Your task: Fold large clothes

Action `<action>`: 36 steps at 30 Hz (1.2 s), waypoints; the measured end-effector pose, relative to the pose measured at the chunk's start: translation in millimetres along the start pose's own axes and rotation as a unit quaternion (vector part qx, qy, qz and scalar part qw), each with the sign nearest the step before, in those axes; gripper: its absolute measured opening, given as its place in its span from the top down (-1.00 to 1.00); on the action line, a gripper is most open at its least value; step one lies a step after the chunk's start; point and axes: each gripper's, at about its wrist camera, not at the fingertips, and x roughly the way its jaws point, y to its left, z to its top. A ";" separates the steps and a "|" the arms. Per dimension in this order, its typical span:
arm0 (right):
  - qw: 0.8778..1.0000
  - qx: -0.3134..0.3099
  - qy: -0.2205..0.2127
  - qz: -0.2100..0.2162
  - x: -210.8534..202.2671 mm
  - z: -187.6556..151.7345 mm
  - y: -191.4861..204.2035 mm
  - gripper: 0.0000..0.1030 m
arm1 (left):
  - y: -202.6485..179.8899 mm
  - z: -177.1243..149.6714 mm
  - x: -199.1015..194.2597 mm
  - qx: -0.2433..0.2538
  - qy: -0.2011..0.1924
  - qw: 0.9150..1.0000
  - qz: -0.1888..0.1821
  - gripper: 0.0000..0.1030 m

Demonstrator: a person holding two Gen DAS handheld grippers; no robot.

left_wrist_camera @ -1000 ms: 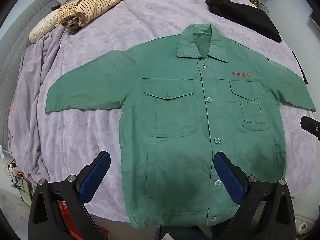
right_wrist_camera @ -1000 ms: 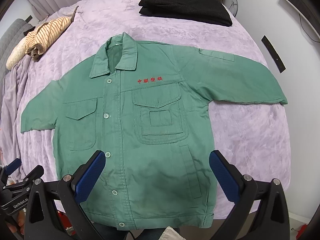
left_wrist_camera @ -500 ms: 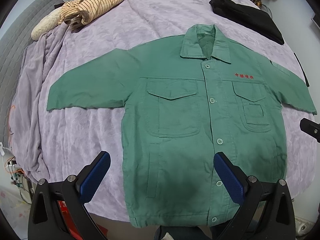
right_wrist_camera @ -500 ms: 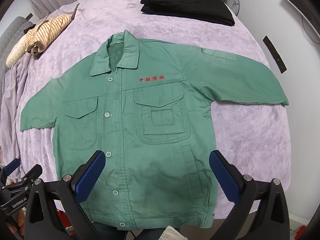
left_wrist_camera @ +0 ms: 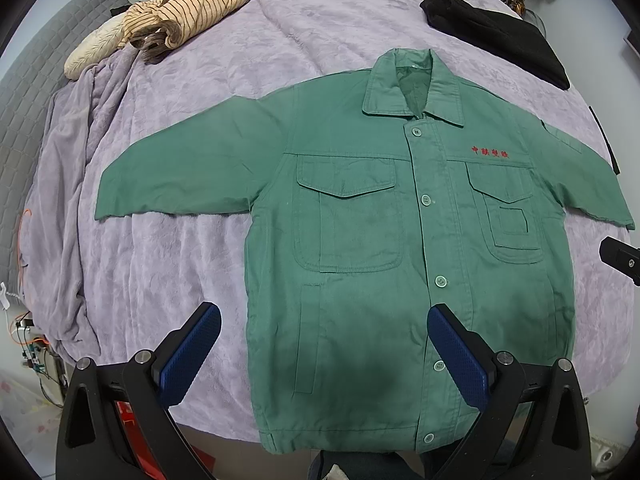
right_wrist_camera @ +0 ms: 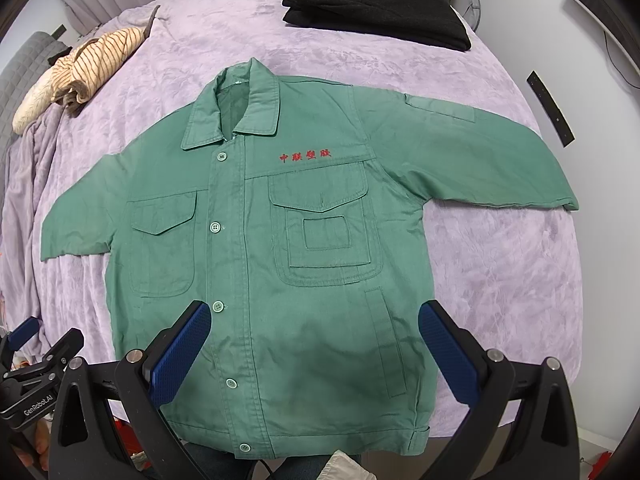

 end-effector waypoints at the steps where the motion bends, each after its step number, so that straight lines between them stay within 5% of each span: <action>1: 1.000 0.000 0.000 0.000 0.2 -0.4 0.2 -1.00 | 0.2 -0.1 0.0 0.000 0.000 1.000 0.000 -1.00; 36: 1.000 -0.002 0.004 0.001 1.2 -1.8 -0.4 -1.00 | 5.1 -4.0 -1.3 -0.001 -0.002 1.000 0.000 -1.00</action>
